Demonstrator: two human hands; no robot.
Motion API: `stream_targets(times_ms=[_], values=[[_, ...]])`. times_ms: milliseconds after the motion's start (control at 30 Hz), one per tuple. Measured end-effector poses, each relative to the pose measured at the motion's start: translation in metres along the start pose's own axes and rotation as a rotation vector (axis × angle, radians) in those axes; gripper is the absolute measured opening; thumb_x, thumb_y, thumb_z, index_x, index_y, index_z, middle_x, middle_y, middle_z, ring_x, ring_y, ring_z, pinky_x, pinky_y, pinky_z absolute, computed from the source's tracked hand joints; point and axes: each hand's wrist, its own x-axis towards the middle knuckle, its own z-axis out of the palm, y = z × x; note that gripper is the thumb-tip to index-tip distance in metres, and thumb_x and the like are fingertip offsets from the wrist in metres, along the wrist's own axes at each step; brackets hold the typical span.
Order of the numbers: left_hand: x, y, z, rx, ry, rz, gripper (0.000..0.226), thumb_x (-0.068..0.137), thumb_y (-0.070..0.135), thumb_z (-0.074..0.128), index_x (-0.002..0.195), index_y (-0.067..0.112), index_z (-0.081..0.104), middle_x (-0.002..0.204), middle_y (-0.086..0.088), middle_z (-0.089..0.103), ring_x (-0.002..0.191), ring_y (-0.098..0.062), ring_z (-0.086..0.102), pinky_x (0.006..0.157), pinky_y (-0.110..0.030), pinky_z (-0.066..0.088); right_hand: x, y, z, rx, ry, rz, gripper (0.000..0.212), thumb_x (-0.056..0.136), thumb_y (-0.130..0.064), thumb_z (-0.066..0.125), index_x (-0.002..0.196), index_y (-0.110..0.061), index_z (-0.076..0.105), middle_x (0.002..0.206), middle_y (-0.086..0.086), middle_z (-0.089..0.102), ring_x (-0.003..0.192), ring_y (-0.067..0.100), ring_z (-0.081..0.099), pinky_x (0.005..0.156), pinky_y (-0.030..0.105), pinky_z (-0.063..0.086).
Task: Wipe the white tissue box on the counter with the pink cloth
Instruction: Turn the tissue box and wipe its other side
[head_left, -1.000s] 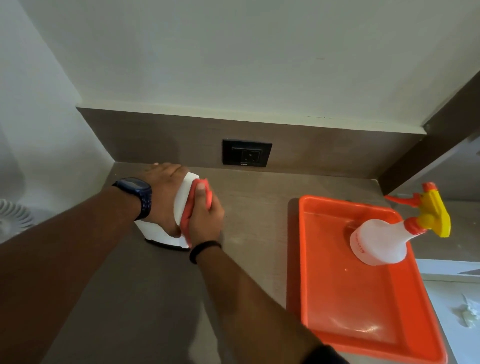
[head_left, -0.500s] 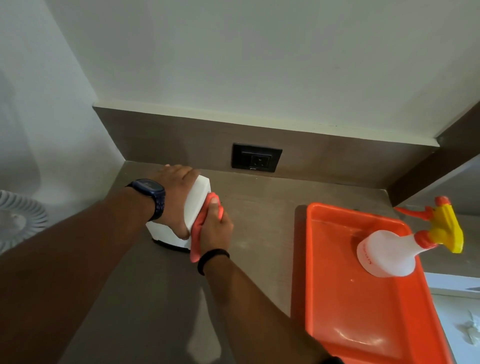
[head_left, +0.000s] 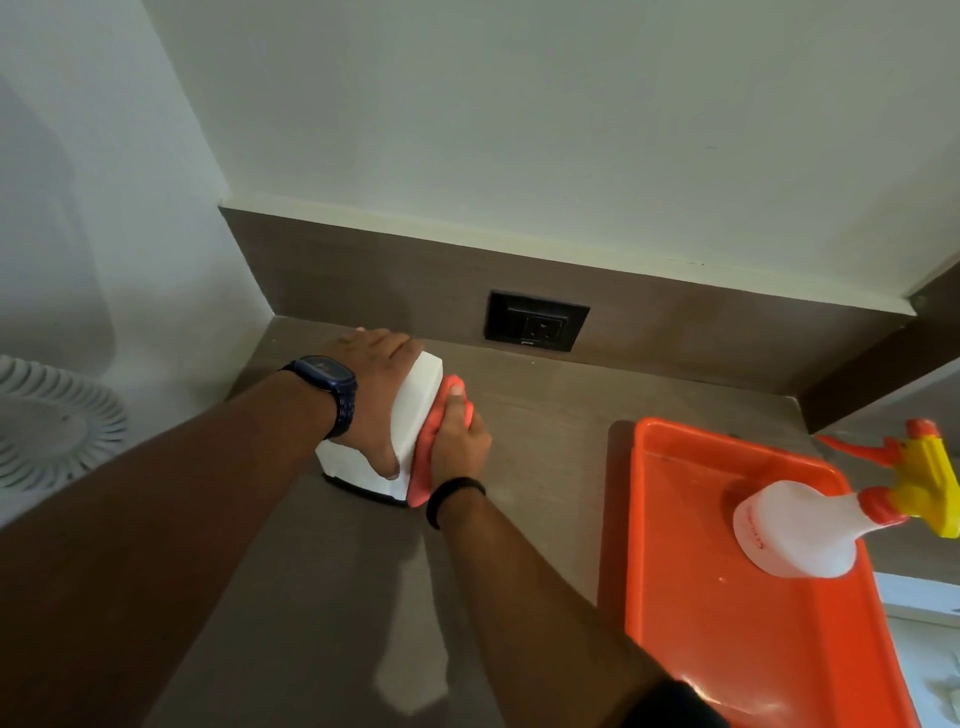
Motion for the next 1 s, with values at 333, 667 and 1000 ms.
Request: stream_targets(times_ms=[333, 667, 1000], values=[[0.001, -0.002, 0.002, -0.033, 0.025, -0.002, 0.105, 0.021, 0.073, 0.069, 0.11, 0.027, 0.037, 0.108, 0.006, 0.049, 0.091, -0.015, 0.045, 0.091, -0.034, 0.04, 0.001, -0.008, 0.011, -0.025, -0.011, -0.227, 0.03, 0.097, -0.036, 0.058, 0.084, -0.014, 0.074, 0.08, 0.003, 0.074, 0.08, 0.016, 0.069, 0.079, 0.037, 0.058], [0.001, -0.001, 0.001, -0.015, 0.003, 0.015, 0.125, 0.024, 0.072, 0.071, 0.132, 0.023, 0.029, 0.129, 0.001, 0.045, 0.115, -0.021, 0.045, 0.103, -0.039, 0.036, -0.007, 0.0, 0.002, -0.034, 0.035, 0.024, 0.028, 0.098, -0.04, 0.056, 0.095, -0.016, 0.071, 0.083, -0.005, 0.07, 0.077, 0.008, 0.064, 0.055, 0.01, 0.049], [0.002, -0.004, 0.004, -0.037, 0.027, 0.018, 0.113, 0.025, 0.07, 0.073, 0.121, 0.023, 0.036, 0.118, 0.003, 0.05, 0.107, -0.018, 0.047, 0.101, -0.039, 0.038, 0.0, -0.025, 0.012, -0.095, 0.013, -0.132, 0.022, 0.095, -0.04, 0.06, 0.084, -0.027, 0.073, 0.083, -0.01, 0.073, 0.083, 0.004, 0.066, 0.081, 0.026, 0.053]])
